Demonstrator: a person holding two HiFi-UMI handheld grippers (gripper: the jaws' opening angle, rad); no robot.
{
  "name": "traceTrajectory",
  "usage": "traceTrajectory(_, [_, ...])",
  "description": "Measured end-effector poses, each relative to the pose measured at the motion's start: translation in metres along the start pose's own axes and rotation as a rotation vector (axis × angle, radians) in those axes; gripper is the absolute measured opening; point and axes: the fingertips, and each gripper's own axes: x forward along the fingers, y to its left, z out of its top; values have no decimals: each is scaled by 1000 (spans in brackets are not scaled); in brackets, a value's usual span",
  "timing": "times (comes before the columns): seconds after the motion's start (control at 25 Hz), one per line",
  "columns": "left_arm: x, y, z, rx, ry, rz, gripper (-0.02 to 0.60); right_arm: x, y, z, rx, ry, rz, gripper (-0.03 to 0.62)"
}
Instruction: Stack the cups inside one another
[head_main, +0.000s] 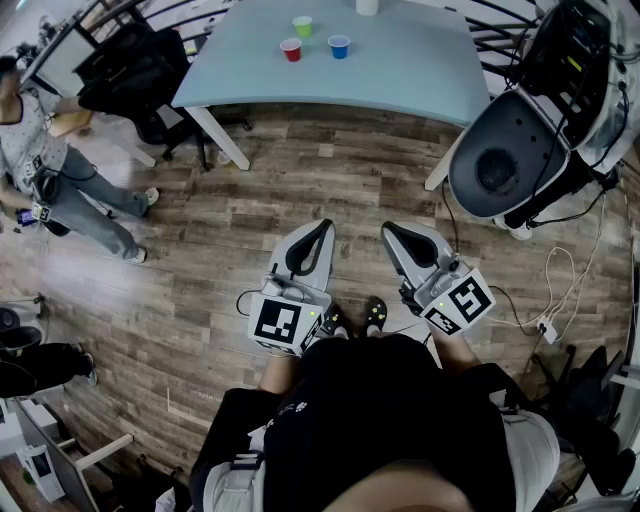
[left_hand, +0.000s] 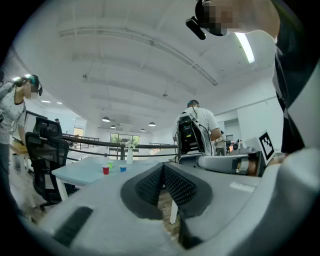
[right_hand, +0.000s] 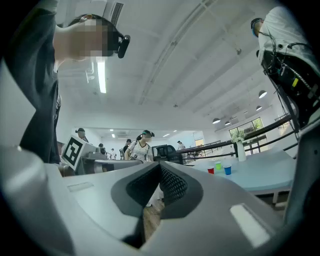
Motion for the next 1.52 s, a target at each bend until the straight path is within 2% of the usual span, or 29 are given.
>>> traceTrajectory(0.32, [-9,8,3,-8,-3,18,-15,6,8,0,-1,-5,5,5])
traceTrajectory(0.68, [-13,28,8,-31,-17,15,-15,20,8,3,49,-45,-13,5])
traceTrajectory(1.52, [-15,88,11,11,-33,-84,-15,77,17,4,-23,-42,-106,3])
